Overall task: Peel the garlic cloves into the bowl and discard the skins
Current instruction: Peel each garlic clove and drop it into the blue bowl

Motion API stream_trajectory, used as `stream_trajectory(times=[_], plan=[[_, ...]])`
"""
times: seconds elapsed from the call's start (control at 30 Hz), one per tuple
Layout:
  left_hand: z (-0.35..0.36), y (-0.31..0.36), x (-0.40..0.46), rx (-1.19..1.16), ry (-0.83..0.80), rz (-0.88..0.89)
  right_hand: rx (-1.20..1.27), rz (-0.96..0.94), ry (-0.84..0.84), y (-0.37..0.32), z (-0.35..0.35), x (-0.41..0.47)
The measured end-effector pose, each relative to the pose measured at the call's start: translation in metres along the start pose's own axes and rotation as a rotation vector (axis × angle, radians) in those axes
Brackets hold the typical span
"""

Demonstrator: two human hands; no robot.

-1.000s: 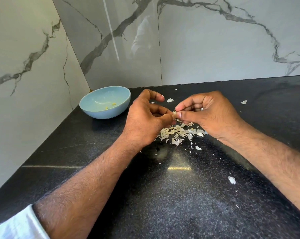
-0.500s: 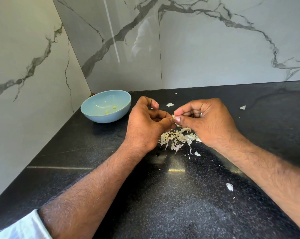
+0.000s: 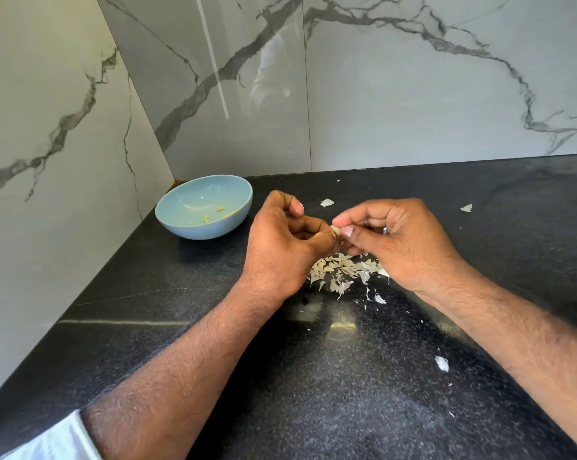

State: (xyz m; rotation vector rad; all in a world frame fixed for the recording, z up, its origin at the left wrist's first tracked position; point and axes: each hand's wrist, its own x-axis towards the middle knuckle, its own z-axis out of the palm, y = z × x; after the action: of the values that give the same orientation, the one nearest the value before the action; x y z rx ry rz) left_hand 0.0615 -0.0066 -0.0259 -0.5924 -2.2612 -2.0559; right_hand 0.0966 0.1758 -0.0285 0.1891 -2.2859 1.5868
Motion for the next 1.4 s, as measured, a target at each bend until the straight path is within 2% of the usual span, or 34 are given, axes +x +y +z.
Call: stream_trajectory(times=[0.23, 0.4, 0.53, 0.67, 0.73, 0.8, 0.97, 1.1, 1.27, 1.33, 1.4], plan=[[-0.002, -0.004, 0.001, -0.036, -0.034, 0.018, 0.119, 0.101, -0.015, -0.001, -0.003, -0.002], [-0.007, -0.005, 0.002, -0.013, -0.061, 0.039, 0.439, 0.305, -0.034, -0.002, -0.005, 0.000], [-0.010, -0.004, 0.004, 0.149, 0.039, 0.089, 0.681, 0.447, -0.090, -0.006, -0.010, 0.002], [-0.017, -0.011, 0.009, 0.277, 0.157, 0.086, 0.762, 0.478, -0.129, -0.009, -0.013, 0.003], [-0.021, -0.012, 0.012, 0.252, 0.146, 0.131, 0.758, 0.480, -0.132, -0.008, -0.013, 0.002], [-0.021, -0.012, 0.012, 0.162, 0.069, 0.153, 0.742, 0.479, -0.139, -0.007, -0.013, 0.002], [-0.014, -0.016, 0.009, 0.052, -0.082, 0.106, 0.663, 0.448, -0.163, -0.003, -0.008, 0.001], [-0.011, -0.016, 0.007, 0.030, -0.119, 0.106, 0.600, 0.438, -0.136, -0.003, -0.006, -0.001], [-0.010, -0.016, 0.007, -0.004, -0.092, 0.082, 0.570, 0.408, -0.078, -0.004, -0.006, 0.000], [-0.011, -0.015, 0.007, -0.057, -0.080, 0.046, 0.429, 0.344, -0.027, -0.001, -0.008, 0.001], [-0.012, -0.014, 0.009, -0.103, -0.064, 0.021, 0.117, 0.209, 0.044, 0.000, -0.010, 0.003]])
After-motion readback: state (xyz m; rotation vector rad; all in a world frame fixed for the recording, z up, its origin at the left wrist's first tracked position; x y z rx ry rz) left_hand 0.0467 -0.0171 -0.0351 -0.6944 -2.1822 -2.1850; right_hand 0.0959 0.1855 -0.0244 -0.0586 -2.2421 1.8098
